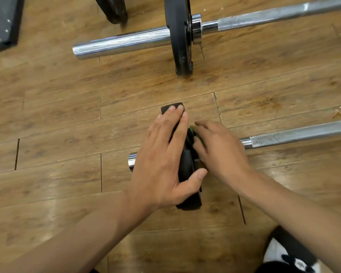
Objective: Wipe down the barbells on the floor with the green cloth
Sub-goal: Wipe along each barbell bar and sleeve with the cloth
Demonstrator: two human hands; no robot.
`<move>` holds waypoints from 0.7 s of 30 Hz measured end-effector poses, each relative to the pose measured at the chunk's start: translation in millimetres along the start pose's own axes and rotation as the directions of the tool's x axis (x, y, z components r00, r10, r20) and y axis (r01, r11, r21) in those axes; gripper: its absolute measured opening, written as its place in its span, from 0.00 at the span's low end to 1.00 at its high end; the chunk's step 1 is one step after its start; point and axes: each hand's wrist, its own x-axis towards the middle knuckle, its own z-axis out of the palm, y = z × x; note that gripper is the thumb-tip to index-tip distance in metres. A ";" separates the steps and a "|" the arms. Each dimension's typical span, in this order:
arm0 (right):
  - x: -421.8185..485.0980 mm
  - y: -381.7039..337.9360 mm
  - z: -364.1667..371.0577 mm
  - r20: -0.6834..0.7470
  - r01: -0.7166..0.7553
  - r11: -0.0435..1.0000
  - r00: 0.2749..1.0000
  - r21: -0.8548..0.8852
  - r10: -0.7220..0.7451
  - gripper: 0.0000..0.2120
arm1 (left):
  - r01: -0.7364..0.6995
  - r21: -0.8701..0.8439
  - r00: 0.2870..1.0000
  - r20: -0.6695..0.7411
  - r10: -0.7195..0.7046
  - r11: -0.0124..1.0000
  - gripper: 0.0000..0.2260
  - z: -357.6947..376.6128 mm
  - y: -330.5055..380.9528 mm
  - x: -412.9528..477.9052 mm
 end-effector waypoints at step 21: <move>-4.0 -2.1 -1.5 -0.064 0.050 0.996 0.996 -0.077 -0.055 0.24 | 0.041 0.050 0.998 0.050 -0.043 0.998 0.41 -5.1 -0.3 8.5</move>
